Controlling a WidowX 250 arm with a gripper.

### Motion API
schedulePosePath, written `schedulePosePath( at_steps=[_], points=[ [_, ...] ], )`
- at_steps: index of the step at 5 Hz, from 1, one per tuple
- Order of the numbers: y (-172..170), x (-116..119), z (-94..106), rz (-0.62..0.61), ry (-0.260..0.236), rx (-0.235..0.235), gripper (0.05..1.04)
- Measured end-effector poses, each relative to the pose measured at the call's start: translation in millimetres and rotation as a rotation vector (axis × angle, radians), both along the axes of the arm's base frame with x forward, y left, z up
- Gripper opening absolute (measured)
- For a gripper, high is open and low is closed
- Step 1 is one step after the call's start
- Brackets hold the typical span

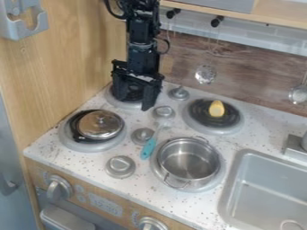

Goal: Place the silver pot on the top left burner

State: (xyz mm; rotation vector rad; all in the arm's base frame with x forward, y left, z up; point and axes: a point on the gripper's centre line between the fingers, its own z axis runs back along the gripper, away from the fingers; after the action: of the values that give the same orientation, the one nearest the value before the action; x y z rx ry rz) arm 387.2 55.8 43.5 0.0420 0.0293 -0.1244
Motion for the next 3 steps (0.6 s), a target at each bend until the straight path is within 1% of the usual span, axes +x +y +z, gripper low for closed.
schedulePosePath(
  at_steps=[1, 2, 3],
  points=[
    [-2, -8, -17.8, -0.007, 0.052, -0.011, 0.999],
    [-12, -10, -22.9, -0.046, 0.023, -0.029, 0.999],
    [-44, -5, 0.2, -0.169, -0.063, -0.033, 0.999]
  ],
)
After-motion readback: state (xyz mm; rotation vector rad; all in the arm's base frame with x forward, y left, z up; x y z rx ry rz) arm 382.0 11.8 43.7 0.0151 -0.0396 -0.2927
